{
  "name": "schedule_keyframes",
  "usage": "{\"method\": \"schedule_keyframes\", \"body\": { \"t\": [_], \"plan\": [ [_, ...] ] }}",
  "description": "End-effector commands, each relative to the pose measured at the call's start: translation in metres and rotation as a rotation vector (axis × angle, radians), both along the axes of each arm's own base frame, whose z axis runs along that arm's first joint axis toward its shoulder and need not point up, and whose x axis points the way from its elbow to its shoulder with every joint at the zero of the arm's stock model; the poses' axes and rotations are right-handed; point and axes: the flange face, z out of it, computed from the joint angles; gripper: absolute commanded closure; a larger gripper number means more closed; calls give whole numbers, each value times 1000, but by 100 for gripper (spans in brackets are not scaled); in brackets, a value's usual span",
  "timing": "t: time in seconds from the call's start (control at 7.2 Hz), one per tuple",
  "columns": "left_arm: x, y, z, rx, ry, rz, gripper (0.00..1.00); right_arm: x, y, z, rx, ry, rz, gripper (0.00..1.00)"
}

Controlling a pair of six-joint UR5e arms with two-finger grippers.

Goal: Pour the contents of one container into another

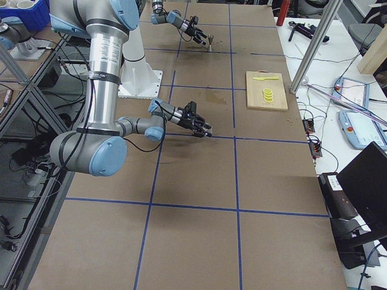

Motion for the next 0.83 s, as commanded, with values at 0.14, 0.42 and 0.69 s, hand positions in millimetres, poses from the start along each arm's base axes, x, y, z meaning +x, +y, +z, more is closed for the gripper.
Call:
{"method": "schedule_keyframes", "body": {
  "t": [0.14, 0.42, 0.69],
  "plan": [
    [-3, 11, -31, -60, 29, 119, 0, -7, 7, 10, -19, -44, 8, 100],
    [-33, 22, -50, -96, 25, 178, 0, -14, 17, 7, -14, -75, 3, 100],
    [-45, 24, -61, -79, 13, 199, 0, -25, 30, 13, -20, -97, -6, 100]
  ]
}}
